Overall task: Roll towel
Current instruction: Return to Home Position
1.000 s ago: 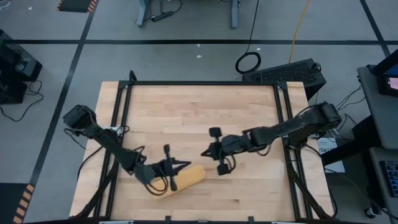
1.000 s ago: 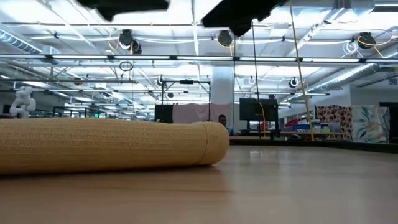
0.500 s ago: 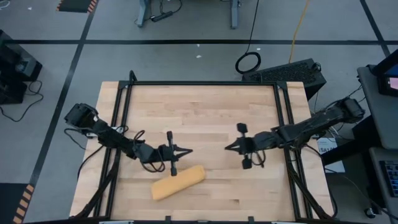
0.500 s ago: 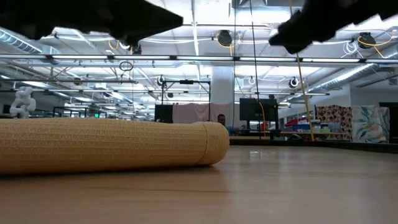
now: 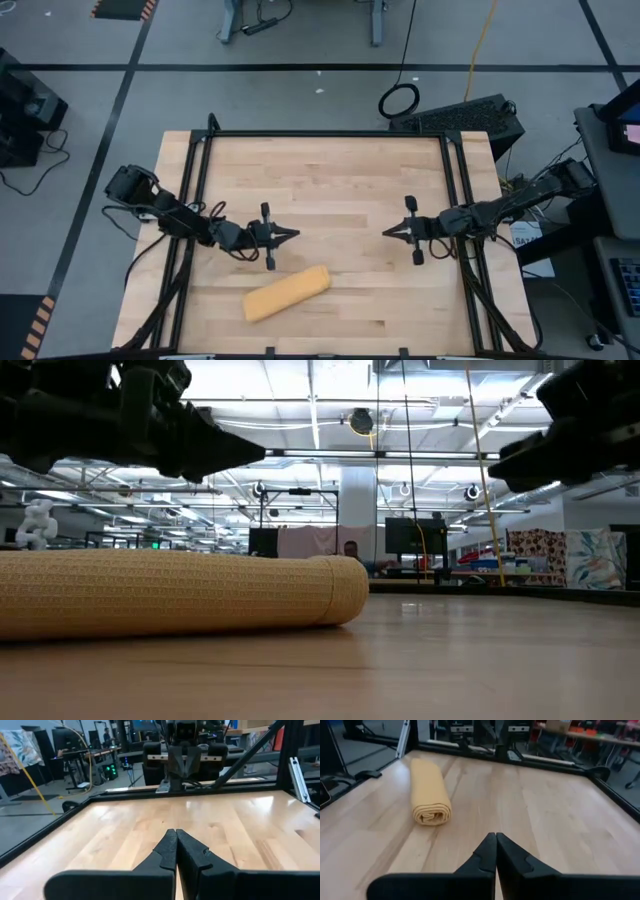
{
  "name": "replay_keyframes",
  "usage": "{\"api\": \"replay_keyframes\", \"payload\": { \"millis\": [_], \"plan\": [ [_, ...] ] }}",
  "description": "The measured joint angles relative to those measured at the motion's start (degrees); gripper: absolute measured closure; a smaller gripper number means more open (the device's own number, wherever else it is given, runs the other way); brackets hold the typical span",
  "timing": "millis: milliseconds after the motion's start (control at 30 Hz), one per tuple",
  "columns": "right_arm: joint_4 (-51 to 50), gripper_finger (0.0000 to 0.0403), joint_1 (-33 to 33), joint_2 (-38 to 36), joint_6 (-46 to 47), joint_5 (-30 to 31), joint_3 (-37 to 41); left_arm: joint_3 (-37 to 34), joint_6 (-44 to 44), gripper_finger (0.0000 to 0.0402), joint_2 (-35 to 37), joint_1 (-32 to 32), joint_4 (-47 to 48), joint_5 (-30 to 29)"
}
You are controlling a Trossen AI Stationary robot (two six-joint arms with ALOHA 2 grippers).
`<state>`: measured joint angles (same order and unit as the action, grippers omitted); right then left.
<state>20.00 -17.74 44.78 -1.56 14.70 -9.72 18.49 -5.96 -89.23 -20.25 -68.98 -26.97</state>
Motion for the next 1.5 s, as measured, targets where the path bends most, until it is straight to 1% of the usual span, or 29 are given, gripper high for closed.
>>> {"api": "replay_keyframes", "payload": {
  "millis": [167,233,367,500,600,700,833,967,1067,1300,1433,1500],
  "plan": [
    [9.5,0.0403,0.0,-2.6,-0.2,0.0,6.9,-2.9,0.1,0.0396,0.0,1.0,-3.4,0.4],
    [10.7,0.0403,0.0,-3.1,-0.4,0.0,8.9,-4.3,0.1,0.0396,0.0,1.3,-4.5,1.3],
    [9.1,0.0403,0.3,-3.3,-1.1,0.2,8.9,-6.9,2.1,0.0396,0.0,2.2,-7.9,3.1],
    [8.8,0.0403,0.9,-3.3,-2.2,0.2,8.9,-9.8,2.7,0.0396,0.0,2.6,-11.3,3.2],
    [8.7,0.0403,1.5,-4.1,-3.2,0.2,8.9,-12.8,2.7,0.0396,0.0,2.6,-16.2,3.1],
    [8.6,0.0403,2.3,-6.6,-4.2,0.3,8.9,-16.0,2.8,0.0396,0.1,2.6,-21.4,2.9],
    [7.4,0.0403,3.5,-12.2,-5.9,0.3,8.9,-18.2,5.1,0.0396,2.0,2.6,-21.0,2.0],
    [3.3,0.0403,5.2,-19.1,-8.3,0.3,8.9,-18.2,3.8,0.0396,4.6,2.4,-18.6,2.4],
    [-1.8,0.0403,6.5,-24.6,-8.5,0.3,8.9,-18.2,3.7,0.0396,7.6,2.1,-12.9,2.5],
    [-16.8,0.0403,7.6,-36.5,-5.3,-0.2,8.9,-18.2,4.0,0.0396,16.8,1.2,-2.4,2.4],
    [-17.6,0.0403,7.6,-40.4,-5.1,-5.5,8.9,-18.2,4.0,0.0396,23.1,0.6,4.9,2.0],
    [-17.7,0.0403,7.6,-41.5,-5.1,-6.8,8.9,-18.2,4.0,0.0396,26.2,0.2,8.5,1.3]
  ]
}}
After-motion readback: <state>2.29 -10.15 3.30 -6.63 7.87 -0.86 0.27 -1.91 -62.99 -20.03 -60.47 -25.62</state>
